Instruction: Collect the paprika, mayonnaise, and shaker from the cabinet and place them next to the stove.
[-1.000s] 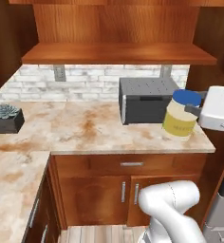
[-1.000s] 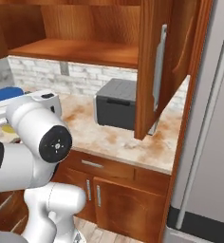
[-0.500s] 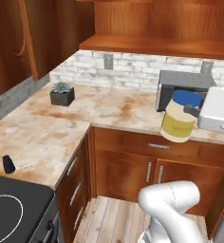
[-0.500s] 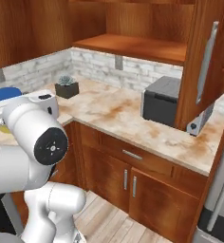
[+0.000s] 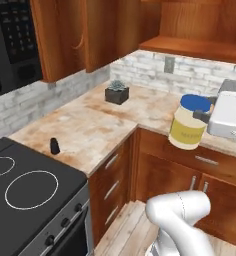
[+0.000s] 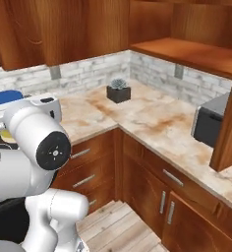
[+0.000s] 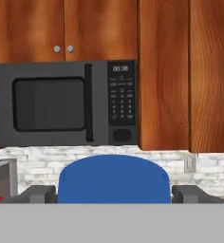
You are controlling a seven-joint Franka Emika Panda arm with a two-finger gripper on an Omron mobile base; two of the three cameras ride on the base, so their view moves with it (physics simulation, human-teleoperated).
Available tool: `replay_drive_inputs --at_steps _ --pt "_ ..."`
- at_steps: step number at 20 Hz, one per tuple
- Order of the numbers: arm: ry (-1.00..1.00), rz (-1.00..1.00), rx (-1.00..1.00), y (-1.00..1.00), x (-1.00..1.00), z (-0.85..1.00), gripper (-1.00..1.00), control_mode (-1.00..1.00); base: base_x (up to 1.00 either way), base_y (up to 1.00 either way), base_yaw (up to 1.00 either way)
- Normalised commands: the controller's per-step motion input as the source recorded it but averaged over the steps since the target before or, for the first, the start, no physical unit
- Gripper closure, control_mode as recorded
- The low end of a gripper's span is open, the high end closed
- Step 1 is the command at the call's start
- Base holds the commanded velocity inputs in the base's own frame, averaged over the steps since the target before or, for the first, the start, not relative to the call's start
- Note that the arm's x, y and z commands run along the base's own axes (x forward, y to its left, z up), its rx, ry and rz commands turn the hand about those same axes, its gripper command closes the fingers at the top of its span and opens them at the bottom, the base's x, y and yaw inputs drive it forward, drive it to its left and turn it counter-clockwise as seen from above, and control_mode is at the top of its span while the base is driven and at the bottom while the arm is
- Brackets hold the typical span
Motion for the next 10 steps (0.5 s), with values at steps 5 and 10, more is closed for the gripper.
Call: replay_drive_inputs --at_steps 5,10 --pt "0.0 0.0 0.0 0.0 0.0 0.0 1.0 1.0 0.0 -0.01 0.57" --pt "0.0 0.0 0.0 0.0 0.0 0.0 1.0 1.0 0.0 -0.14 0.6"
